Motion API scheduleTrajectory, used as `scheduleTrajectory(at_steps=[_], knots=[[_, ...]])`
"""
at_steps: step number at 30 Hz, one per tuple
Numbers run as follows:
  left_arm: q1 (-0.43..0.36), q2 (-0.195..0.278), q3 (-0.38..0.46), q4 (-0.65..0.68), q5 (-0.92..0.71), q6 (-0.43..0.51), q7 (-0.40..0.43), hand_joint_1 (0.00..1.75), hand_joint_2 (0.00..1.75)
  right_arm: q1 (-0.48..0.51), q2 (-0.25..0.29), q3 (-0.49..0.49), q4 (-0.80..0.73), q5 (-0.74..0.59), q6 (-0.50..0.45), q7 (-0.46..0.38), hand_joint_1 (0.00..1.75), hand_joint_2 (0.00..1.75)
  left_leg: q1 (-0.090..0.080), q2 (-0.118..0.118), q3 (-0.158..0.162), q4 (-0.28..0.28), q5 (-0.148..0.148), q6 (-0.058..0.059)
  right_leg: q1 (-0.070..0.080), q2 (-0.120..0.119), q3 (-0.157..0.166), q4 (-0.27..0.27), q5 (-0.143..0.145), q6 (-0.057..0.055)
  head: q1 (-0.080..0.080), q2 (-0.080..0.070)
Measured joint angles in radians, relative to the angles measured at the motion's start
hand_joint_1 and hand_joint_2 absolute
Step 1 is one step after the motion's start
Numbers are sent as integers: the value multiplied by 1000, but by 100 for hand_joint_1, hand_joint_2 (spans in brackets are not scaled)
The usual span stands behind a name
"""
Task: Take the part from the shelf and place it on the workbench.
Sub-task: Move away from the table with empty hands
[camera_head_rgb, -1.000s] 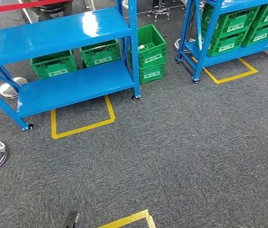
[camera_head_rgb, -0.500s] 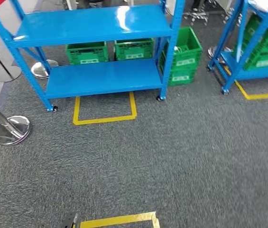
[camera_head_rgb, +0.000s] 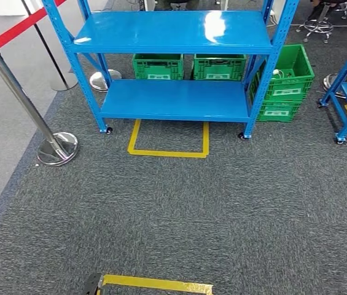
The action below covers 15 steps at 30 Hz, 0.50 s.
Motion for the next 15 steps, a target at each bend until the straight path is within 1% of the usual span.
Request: scheduleTrajectory(at_steps=[1,2,3,4,5,6,7,8,9,10,11,12,13,14,15], knots=[[-1,0,0,0,0,0,0,0,0,1,1,0,-1,0,0,0,0,175,-1,31,-25,52,-30,-4,1,-14,1,-1,0,-5,-4,0],[-2,0,0,0,0,0,0,0,0,2,1,0,-2,0,0,-1,0,175,-2,57,-61,122,-65,-7,2,-29,0,-2,-1,-9,-9,0],[-3,0,0,0,0,0,0,0,0,4,1,0,-2,0,0,0,0,175,-2,71,-96,193,-95,-10,4,-46,0,-2,-2,-11,-10,0],[-2,0,0,0,0,0,0,0,0,5,1,-1,-2,0,0,0,0,175,-1,76,-121,242,-109,-11,6,-62,0,-2,-3,-12,-10,0],[-1,0,0,0,0,0,0,0,0,5,1,-1,-2,0,0,0,0,175,-1,78,-128,256,-103,-10,7,-76,1,-2,-4,-12,-10,0],[0,0,0,0,0,0,0,0,0,4,1,-1,-2,0,0,0,0,175,-1,81,-112,226,-78,-8,7,-89,2,-2,-6,-11,-10,0],[0,0,-1,0,0,0,0,0,0,2,1,-1,-2,0,0,0,0,175,-2,91,-78,164,-43,-5,8,-102,5,-2,-7,-9,-10,0],[0,0,-1,0,0,0,0,0,0,1,1,-1,-2,0,0,0,0,175,-6,118,-37,90,-13,-1,10,-113,8,-2,-10,-6,-11,0],[-1,0,-1,0,0,0,0,0,0,1,1,-1,-2,0,0,0,0,175,-9,141,-2,26,8,6,13,-123,11,-1,-13,-2,-11,0],[-3,0,-1,0,0,0,0,0,0,1,1,-1,-3,0,0,0,0,175,-13,159,19,-15,17,12,16,-133,13,-1,-16,3,-11,0],[-3,0,-2,0,0,0,0,0,0,1,1,-2,-3,0,0,0,0,175,-16,166,27,-32,17,18,19,-143,16,-2,-18,8,-10,0],[-3,-1,-2,0,0,0,0,0,0,1,2,-2,-3,0,0,0,0,175,-17,154,25,-36,17,24,20,-153,20,-4,-20,13,-10,0],[-2,-2,-1,0,0,0,0,0,0,-1,2,-2,-3,0,0,0,0,175,-15,142,25,-39,20,30,19,-159,23,-6,-22,18,-10,0],[0,-2,-1,0,0,0,0,0,0,-2,2,-2,-3,0,0,0,0,175,-12,130,26,-41,22,36,18,-147,23,1,-29,25,-9,0],[0,-2,-1,0,0,0,0,0,0,-3,2,-2,-4,0,0,-1,0,175,-9,118,27,-44,24,42,16,-123,14,24,-45,30,-6,0]])
